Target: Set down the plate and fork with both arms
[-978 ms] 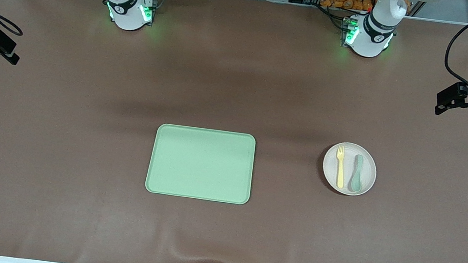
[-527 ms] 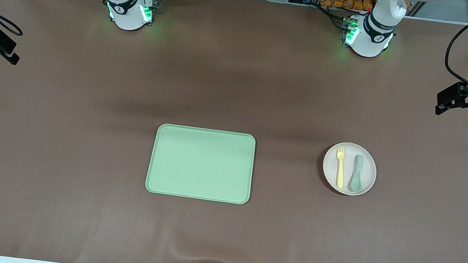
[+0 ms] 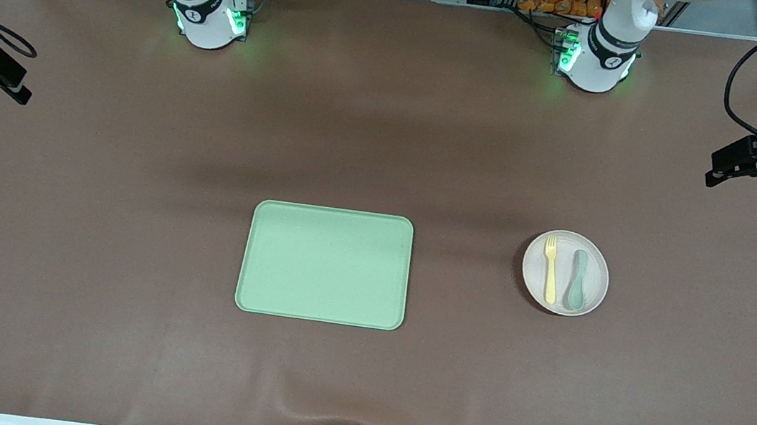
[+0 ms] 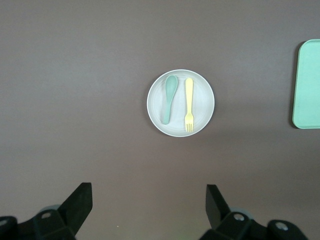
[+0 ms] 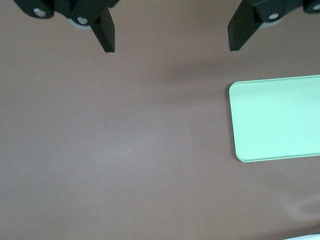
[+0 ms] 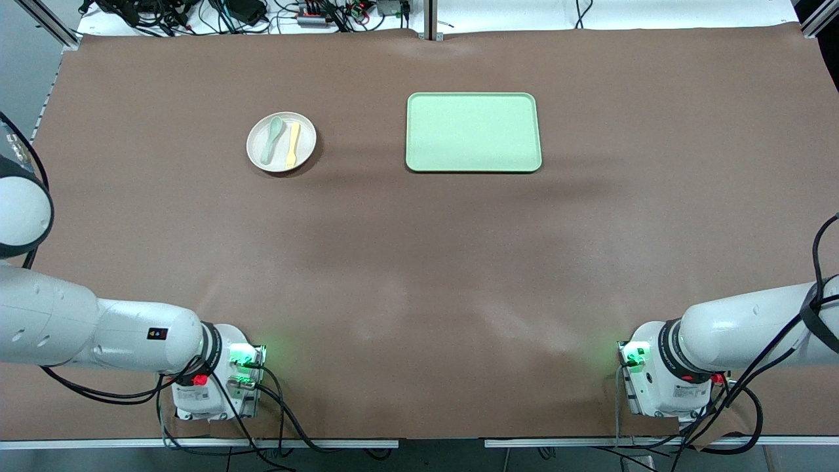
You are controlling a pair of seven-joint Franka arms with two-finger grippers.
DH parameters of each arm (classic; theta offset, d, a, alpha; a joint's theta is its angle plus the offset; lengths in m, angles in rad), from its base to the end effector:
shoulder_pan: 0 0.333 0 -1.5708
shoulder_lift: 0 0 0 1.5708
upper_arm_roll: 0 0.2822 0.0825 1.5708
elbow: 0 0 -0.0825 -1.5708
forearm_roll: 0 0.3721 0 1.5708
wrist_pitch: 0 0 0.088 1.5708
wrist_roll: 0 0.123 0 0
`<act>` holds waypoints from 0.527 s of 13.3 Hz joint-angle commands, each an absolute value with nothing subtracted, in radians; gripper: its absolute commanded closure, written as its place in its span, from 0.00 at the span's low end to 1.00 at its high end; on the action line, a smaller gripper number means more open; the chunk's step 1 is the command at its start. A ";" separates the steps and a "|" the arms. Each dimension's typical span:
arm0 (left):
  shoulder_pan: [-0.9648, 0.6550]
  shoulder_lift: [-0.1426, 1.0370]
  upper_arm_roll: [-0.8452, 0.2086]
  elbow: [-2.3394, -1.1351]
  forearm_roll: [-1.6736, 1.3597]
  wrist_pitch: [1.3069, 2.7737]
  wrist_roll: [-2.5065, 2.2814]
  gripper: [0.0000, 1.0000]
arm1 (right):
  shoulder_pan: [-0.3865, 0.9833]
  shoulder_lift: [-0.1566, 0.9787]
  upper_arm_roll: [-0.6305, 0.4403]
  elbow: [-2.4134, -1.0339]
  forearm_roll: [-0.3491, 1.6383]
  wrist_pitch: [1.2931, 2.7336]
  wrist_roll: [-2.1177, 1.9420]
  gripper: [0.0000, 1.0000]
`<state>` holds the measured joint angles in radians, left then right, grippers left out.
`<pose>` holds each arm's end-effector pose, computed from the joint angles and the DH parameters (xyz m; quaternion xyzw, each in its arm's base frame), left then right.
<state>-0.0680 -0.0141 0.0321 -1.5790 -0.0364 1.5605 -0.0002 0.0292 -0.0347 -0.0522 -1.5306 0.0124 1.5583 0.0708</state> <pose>0.5371 -0.0237 0.5777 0.9997 -0.0180 -0.0025 0.0184 0.5329 -0.0112 0.6107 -0.9984 0.0466 -0.0310 0.0078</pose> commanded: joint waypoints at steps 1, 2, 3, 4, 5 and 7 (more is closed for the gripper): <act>-0.060 -0.015 0.029 -1.592 -0.058 1.562 0.006 0.00 | 0.034 -0.038 -0.057 -1.531 0.021 1.557 0.063 0.00; -0.060 -0.015 0.029 -1.594 -0.064 1.565 0.006 0.00 | 0.034 -0.037 -0.055 -1.531 0.020 1.557 0.063 0.00; -0.058 -0.015 0.029 -1.597 -0.064 1.565 0.006 0.00 | 0.035 -0.038 -0.055 -1.529 0.020 1.559 0.063 0.00; -0.058 -0.015 0.029 -1.598 -0.064 1.568 0.006 0.00 | 0.038 -0.037 -0.055 -1.529 0.021 1.559 0.063 0.00; -0.058 -0.015 0.029 -1.600 -0.066 1.572 0.006 0.00 | 0.040 -0.038 -0.055 -1.531 0.020 1.559 0.063 0.00; -0.058 -0.014 0.029 -1.609 -0.066 1.584 0.006 0.00 | 0.040 -0.037 -0.057 -1.529 0.020 1.559 0.063 0.00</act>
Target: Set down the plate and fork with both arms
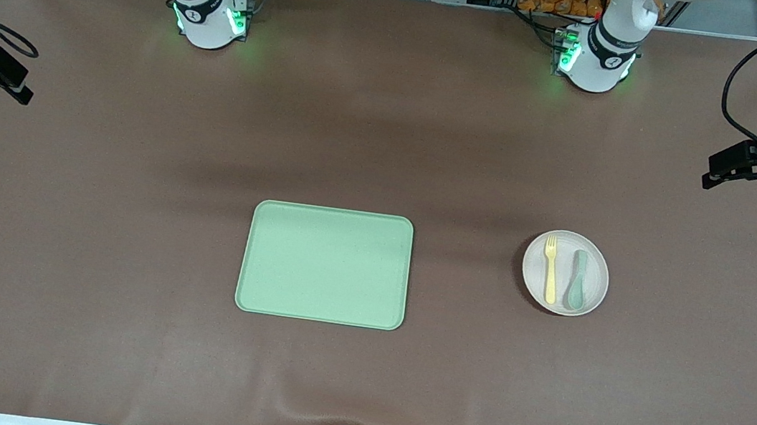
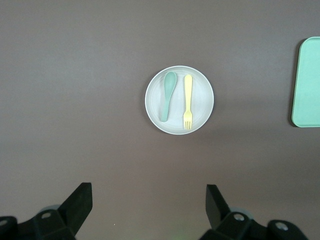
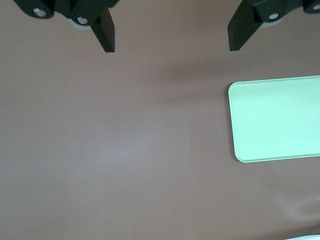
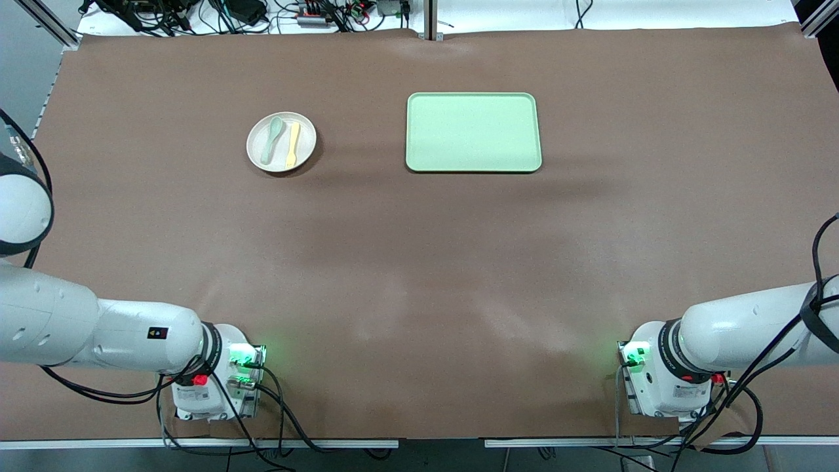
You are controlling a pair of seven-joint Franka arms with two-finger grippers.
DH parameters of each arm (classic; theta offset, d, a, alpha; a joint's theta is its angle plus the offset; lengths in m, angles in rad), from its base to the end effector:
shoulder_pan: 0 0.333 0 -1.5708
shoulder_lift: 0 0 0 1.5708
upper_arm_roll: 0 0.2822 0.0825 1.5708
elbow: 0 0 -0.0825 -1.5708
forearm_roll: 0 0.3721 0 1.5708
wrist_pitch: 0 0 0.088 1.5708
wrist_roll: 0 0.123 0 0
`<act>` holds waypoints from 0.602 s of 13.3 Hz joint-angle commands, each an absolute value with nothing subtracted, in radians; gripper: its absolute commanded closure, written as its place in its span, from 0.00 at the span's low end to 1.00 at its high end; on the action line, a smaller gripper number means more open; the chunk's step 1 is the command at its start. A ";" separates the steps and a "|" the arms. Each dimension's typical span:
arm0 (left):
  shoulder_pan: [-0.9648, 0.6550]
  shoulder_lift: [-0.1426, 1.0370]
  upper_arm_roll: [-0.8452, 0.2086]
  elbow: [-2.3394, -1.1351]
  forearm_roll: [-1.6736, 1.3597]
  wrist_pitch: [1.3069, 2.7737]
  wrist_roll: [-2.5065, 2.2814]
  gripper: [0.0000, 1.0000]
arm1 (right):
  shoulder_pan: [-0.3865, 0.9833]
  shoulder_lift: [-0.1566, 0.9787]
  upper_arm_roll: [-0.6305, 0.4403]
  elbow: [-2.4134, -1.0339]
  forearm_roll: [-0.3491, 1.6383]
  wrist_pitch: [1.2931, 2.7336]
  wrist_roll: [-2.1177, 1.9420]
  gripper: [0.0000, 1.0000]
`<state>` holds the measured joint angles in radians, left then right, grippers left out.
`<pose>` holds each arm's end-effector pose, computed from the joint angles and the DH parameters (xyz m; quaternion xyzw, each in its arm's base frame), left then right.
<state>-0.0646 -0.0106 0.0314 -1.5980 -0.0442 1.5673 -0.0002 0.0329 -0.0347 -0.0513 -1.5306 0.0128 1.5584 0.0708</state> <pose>0.5380 -0.0232 0.5677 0.9996 -0.0164 -0.0104 0.0221 0.5330 -0.0087 0.6107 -0.9985 0.0443 -0.0310 0.0081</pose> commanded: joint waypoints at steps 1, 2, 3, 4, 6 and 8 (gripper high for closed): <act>-0.058 -0.014 0.029 -1.629 -0.066 1.606 0.006 0.00 | 0.037 -0.037 -0.055 -1.529 0.020 1.559 0.063 0.00; -0.055 -0.015 0.028 -1.650 -0.072 1.626 0.006 0.00 | 0.037 -0.038 -0.057 -1.529 0.020 1.560 0.063 0.00; -0.042 -0.015 0.029 -1.669 -0.095 1.646 0.006 0.00 | 0.037 -0.037 -0.055 -1.529 0.020 1.560 0.063 0.00; -0.029 -0.015 0.029 -1.690 -0.124 1.667 0.008 0.00 | 0.038 -0.037 -0.057 -1.529 0.020 1.560 0.061 0.00; -0.023 -0.014 0.028 -1.742 -0.138 1.724 0.009 0.00 | 0.037 -0.037 -0.057 -1.531 0.020 1.559 0.061 0.00; -0.023 -0.012 0.028 -1.804 -0.138 1.794 0.011 0.00 | 0.031 -0.037 -0.057 -1.531 0.020 1.555 0.063 0.00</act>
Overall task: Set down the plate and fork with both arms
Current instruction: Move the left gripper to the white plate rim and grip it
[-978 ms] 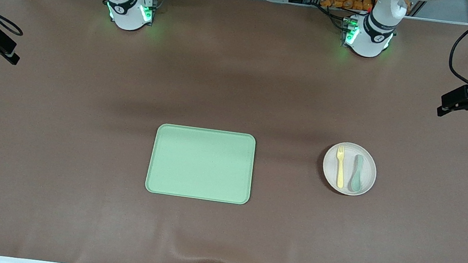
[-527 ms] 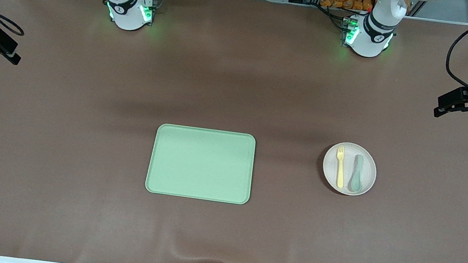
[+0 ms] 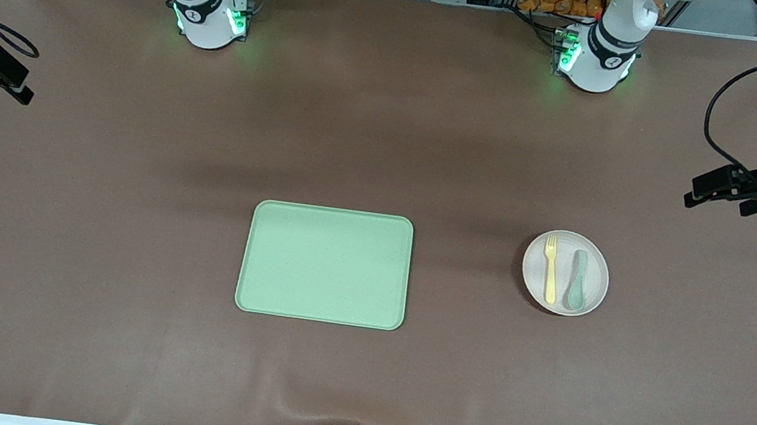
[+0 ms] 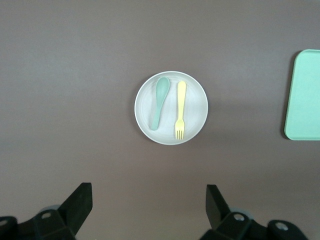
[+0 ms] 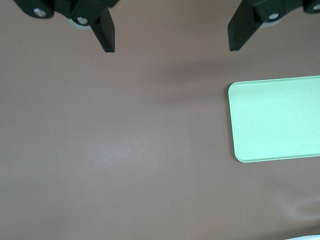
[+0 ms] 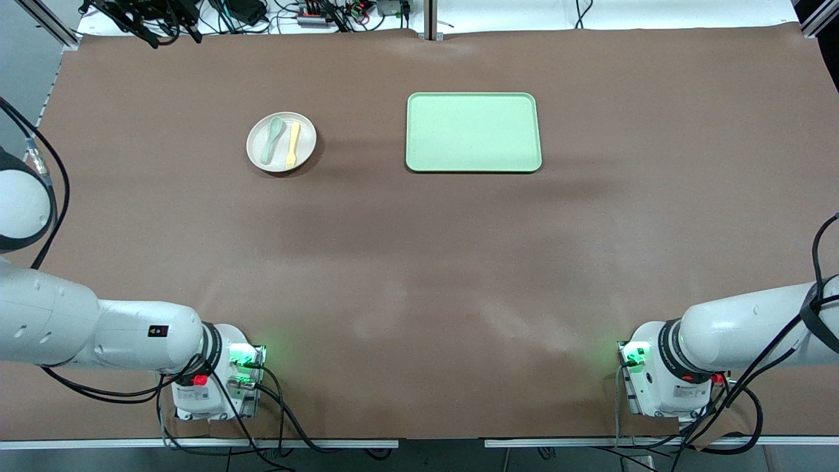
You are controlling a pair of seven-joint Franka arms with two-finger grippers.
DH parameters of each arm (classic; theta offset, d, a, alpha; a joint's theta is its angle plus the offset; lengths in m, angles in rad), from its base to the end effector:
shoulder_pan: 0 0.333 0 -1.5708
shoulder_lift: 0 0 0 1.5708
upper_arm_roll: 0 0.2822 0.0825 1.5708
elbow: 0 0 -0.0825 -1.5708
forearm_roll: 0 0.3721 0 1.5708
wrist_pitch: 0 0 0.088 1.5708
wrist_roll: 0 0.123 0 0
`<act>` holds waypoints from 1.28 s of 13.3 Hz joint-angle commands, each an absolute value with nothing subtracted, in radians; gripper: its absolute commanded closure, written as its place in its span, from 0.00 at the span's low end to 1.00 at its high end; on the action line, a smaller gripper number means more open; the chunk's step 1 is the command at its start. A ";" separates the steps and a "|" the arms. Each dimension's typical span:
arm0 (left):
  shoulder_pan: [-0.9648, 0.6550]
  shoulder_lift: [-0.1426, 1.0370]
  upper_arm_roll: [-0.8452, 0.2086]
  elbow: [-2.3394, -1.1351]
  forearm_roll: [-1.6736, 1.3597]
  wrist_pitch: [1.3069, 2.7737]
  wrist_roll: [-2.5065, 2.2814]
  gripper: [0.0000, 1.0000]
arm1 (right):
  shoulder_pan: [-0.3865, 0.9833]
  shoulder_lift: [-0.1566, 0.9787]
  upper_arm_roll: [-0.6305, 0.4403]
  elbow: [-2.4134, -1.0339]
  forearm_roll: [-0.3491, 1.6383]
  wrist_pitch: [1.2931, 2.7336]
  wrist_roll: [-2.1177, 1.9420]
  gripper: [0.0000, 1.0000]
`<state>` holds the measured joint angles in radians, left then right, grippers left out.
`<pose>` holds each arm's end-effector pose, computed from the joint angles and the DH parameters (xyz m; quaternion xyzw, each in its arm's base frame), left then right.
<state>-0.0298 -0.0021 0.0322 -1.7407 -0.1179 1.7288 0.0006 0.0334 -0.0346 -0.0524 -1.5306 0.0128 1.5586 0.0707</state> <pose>0.5495 -0.0113 0.5114 0.9982 0.0105 -0.0048 0.0582 0.5330 -0.0090 0.6107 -0.9985 0.0445 -0.0311 0.0081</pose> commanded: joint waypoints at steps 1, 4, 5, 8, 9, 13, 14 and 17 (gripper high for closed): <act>-0.015 -0.003 0.028 -1.831 -0.138 1.831 0.012 0.00 | 0.031 -0.037 -0.057 -1.531 0.020 1.555 0.063 0.00; -0.009 0.049 0.028 -1.853 -0.138 1.879 0.020 0.00 | 0.037 -0.037 -0.057 -1.532 0.020 1.555 0.063 0.00; 0.008 0.072 0.028 -1.853 -0.140 1.896 0.050 0.00 | 0.038 -0.037 -0.057 -1.531 0.020 1.555 0.063 0.00; 0.069 0.164 0.026 -1.858 -0.227 1.953 0.177 0.00 | 0.037 -0.037 -0.057 -1.531 0.018 1.557 0.060 0.00; 0.084 0.199 0.025 -1.859 -0.270 1.969 0.246 0.00 | 0.035 -0.037 -0.057 -1.531 0.020 1.557 0.058 0.00; 0.114 0.265 0.020 -1.939 -0.339 2.120 0.390 0.00 | 0.034 -0.037 -0.057 -1.531 0.020 1.563 0.060 0.00; 0.114 0.285 0.020 -1.944 -0.344 2.138 0.390 0.00 | 0.032 -0.037 -0.057 -1.531 0.020 1.563 0.060 0.00; 0.114 0.346 0.017 -1.948 -0.377 2.183 0.420 0.00 | 0.035 -0.035 -0.057 -1.531 0.020 1.562 0.060 0.00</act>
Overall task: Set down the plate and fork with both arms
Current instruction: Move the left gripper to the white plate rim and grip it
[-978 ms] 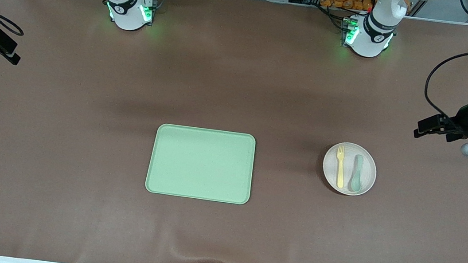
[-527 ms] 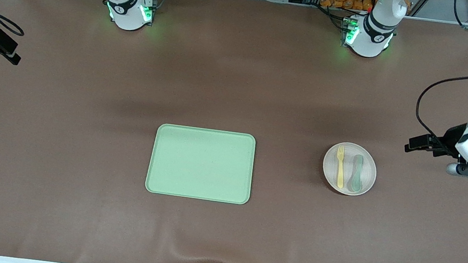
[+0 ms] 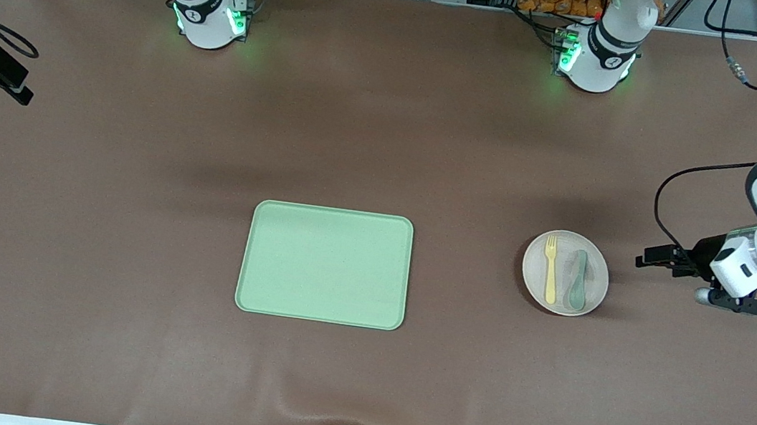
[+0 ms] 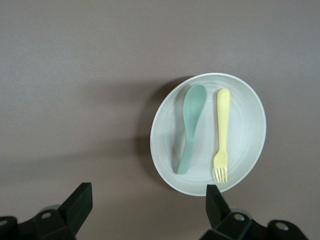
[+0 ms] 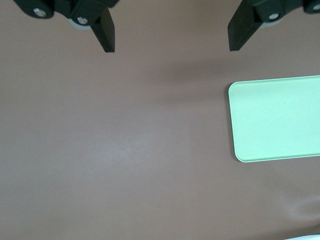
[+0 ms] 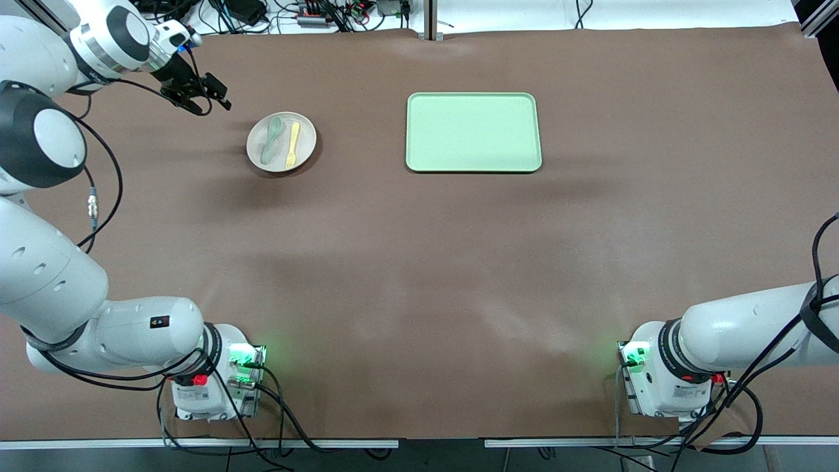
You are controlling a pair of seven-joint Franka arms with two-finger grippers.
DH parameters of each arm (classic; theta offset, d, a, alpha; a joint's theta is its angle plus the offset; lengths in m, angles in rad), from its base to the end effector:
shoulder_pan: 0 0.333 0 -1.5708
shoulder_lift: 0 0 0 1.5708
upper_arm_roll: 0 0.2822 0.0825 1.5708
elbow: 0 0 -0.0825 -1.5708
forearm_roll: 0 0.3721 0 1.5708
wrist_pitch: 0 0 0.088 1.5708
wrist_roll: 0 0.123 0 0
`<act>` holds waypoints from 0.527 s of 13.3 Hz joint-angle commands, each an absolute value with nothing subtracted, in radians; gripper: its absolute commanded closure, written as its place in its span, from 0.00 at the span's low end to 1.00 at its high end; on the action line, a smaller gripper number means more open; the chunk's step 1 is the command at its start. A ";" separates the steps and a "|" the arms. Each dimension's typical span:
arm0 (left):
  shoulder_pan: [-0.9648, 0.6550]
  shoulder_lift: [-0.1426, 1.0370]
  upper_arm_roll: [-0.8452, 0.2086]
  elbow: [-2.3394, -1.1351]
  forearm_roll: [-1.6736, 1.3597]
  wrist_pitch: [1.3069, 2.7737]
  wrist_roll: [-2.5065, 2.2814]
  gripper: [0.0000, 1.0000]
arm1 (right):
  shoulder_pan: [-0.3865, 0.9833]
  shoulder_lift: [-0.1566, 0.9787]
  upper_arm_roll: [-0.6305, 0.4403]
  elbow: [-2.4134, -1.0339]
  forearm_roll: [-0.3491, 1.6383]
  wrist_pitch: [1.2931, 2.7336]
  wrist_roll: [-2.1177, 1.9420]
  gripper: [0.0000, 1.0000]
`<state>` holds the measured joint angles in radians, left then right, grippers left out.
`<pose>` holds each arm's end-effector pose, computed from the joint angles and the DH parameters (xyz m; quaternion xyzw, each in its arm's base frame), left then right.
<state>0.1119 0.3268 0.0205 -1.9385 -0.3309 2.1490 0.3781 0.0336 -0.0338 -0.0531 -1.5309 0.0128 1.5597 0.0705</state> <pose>0.5797 0.0590 0.2689 0.9897 -0.0239 -0.0226 0.1394 0.5334 -0.0093 0.6102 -0.9985 0.0447 -0.0311 0.0081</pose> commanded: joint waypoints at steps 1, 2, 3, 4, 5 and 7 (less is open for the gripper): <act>0.109 0.366 0.015 -1.950 -0.421 2.192 0.435 0.00 | 0.035 -0.035 -0.057 -1.531 0.020 1.560 0.060 0.00; 0.107 0.389 0.005 -1.951 -0.454 2.204 0.454 0.00 | 0.035 -0.035 -0.057 -1.531 0.020 1.560 0.060 0.00; 0.115 0.414 -0.008 -1.960 -0.459 2.232 0.486 0.00 | 0.035 -0.035 -0.057 -1.531 0.020 1.560 0.060 0.00; 0.117 0.432 -0.011 -1.965 -0.468 2.250 0.515 0.04 | 0.037 -0.037 -0.055 -1.531 0.020 1.560 0.061 0.00; 0.115 0.448 -0.011 -1.964 -0.488 2.252 0.521 0.09 | 0.037 -0.037 -0.057 -1.531 0.020 1.560 0.061 0.00; 0.114 0.463 -0.009 -1.963 -0.488 2.255 0.523 0.17 | 0.032 -0.035 -0.057 -1.531 0.020 1.560 0.060 0.00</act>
